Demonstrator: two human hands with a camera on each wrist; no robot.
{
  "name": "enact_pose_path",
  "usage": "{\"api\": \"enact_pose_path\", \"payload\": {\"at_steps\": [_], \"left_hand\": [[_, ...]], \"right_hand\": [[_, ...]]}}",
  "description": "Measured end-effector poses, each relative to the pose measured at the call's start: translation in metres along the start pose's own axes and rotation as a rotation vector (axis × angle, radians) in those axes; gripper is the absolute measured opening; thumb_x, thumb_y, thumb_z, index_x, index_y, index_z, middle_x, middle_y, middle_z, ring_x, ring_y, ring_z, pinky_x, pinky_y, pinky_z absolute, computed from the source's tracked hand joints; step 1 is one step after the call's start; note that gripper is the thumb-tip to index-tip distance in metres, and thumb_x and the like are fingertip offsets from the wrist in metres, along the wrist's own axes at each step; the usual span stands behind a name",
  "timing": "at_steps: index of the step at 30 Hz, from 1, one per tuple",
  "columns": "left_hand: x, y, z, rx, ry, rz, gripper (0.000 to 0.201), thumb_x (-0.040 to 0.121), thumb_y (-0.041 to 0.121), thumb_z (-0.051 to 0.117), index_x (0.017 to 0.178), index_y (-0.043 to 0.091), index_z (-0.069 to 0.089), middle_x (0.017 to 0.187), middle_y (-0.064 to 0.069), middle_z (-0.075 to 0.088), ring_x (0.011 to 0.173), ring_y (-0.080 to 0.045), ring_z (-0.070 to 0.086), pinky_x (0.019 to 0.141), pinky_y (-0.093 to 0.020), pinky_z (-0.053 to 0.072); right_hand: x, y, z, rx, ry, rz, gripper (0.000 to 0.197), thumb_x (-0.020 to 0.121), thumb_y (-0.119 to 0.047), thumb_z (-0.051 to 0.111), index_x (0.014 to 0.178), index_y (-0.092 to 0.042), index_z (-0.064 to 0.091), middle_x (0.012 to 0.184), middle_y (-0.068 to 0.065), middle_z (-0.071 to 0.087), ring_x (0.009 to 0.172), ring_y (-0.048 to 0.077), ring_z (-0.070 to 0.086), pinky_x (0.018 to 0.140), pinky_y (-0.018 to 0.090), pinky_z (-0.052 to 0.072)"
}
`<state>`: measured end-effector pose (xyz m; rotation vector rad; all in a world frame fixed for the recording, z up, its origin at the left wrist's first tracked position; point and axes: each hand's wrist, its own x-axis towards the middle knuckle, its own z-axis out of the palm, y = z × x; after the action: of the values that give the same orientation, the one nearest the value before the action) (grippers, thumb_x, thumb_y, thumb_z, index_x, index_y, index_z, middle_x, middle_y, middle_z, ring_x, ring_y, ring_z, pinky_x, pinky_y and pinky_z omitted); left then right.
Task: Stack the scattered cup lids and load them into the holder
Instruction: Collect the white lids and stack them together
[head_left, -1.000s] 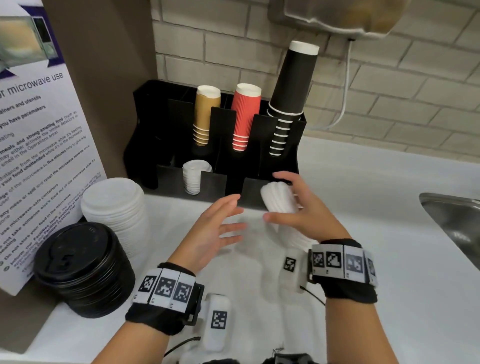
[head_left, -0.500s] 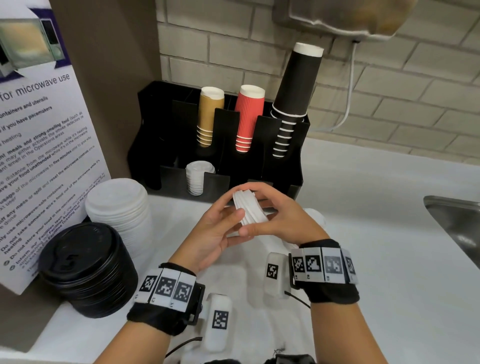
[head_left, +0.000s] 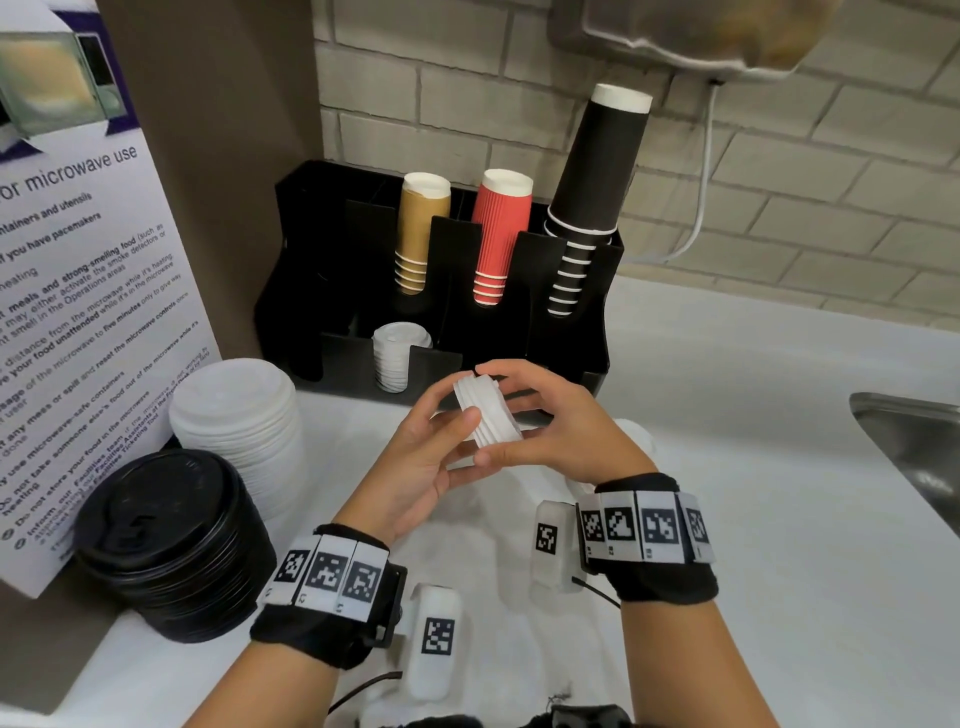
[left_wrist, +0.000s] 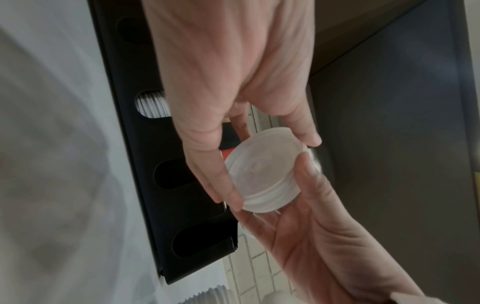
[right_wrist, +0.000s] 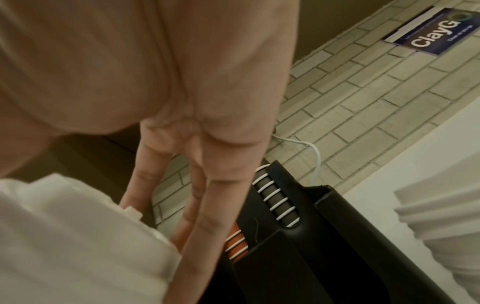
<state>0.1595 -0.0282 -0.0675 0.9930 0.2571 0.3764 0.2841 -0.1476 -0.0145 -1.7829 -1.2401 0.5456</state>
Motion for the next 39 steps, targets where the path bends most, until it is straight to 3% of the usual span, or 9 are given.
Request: {"api": "enact_pose_path", "payload": {"at_steps": [5,7,9,12,17,22,29,36,39], "left_hand": [[0.006,0.002,-0.008,-0.059,0.057,0.044,0.060,0.078,0.035,0.065,0.135,0.032,0.050,0.127,-0.007,0.065,0.112,-0.027,0.066,0.082,-0.039,0.058],[0.011,0.002,-0.013,-0.089,0.161,0.036,0.060,0.077,0.046,0.063,0.135,0.032,0.050,0.126,-0.004,0.064,0.111,-0.026,0.066,0.082,-0.038,0.059],[0.015,0.000,-0.020,-0.125,0.288,0.005,0.044,0.087,0.048,0.058,0.125,0.026,0.058,0.120,-0.006,0.063,0.103,-0.024,0.068,0.076,-0.034,0.060],[0.019,-0.005,-0.032,-0.144,0.394,-0.035,0.023,0.095,0.032,0.058,0.112,0.018,0.064,0.105,-0.005,0.063,0.087,-0.021,0.068,0.069,-0.030,0.057],[0.022,-0.009,-0.041,-0.122,0.443,-0.049,0.017,0.091,0.027,0.063,0.105,0.018,0.068,0.096,-0.004,0.067,0.075,-0.018,0.071,0.063,-0.029,0.057],[0.023,-0.009,-0.049,-0.121,0.465,-0.045,0.018,0.090,0.025,0.064,0.104,0.015,0.069,0.089,-0.002,0.069,0.071,-0.016,0.071,0.063,-0.027,0.057],[0.023,-0.006,-0.055,-0.110,0.469,-0.029,0.014,0.091,0.024,0.063,0.101,0.016,0.069,0.077,0.003,0.072,0.070,-0.016,0.071,0.065,-0.029,0.057],[0.023,-0.004,-0.051,-0.113,0.453,-0.025,0.012,0.093,0.021,0.060,0.098,0.015,0.069,0.086,-0.003,0.068,0.076,-0.021,0.068,0.077,-0.036,0.057],[0.023,-0.004,-0.051,-0.103,0.452,-0.023,0.013,0.093,0.022,0.060,0.096,0.018,0.071,0.088,-0.002,0.069,0.073,-0.019,0.069,0.070,-0.032,0.055]], "right_hand": [[0.025,-0.009,0.000,-0.083,-0.040,-0.055,0.068,0.065,-0.021,0.087,0.125,-0.032,0.055,0.111,-0.009,0.061,0.100,0.002,0.061,0.082,0.016,0.052],[0.044,-0.019,-0.005,-0.107,-0.016,-0.083,0.070,0.066,-0.022,0.087,0.126,-0.029,0.053,0.111,-0.013,0.058,0.099,0.001,0.059,0.079,0.010,0.049],[0.069,-0.029,-0.006,-0.127,0.066,-0.142,0.073,0.066,-0.024,0.087,0.129,-0.026,0.049,0.113,-0.017,0.054,0.102,0.001,0.056,0.078,0.006,0.046],[0.114,-0.038,0.007,-0.206,0.163,-0.196,0.072,0.065,-0.022,0.087,0.123,-0.014,0.045,0.118,0.002,0.053,0.107,0.018,0.054,0.086,0.021,0.047],[0.168,-0.029,0.040,-0.597,-0.004,-0.051,0.069,0.071,-0.023,0.078,0.129,-0.018,0.041,0.126,0.011,0.044,0.114,0.031,0.046,0.095,0.045,0.042],[0.189,-0.009,0.061,-0.960,-0.085,-0.006,0.071,0.074,-0.027,0.075,0.134,-0.021,0.038,0.130,0.010,0.046,0.117,0.031,0.047,0.097,0.046,0.032],[0.192,0.001,0.074,-1.139,-0.112,0.015,0.074,0.077,-0.032,0.075,0.137,-0.017,0.033,0.126,0.011,0.050,0.112,0.030,0.054,0.101,0.044,0.028],[0.182,-0.001,0.078,-1.172,-0.083,-0.008,0.079,0.076,-0.038,0.076,0.139,-0.014,0.034,0.136,0.013,0.041,0.122,0.032,0.044,0.102,0.040,0.033],[0.163,-0.011,0.067,-0.889,0.061,-0.056,0.071,0.078,-0.038,0.074,0.136,-0.015,0.040,0.133,0.012,0.042,0.121,0.030,0.040,0.097,0.038,0.038]]}}
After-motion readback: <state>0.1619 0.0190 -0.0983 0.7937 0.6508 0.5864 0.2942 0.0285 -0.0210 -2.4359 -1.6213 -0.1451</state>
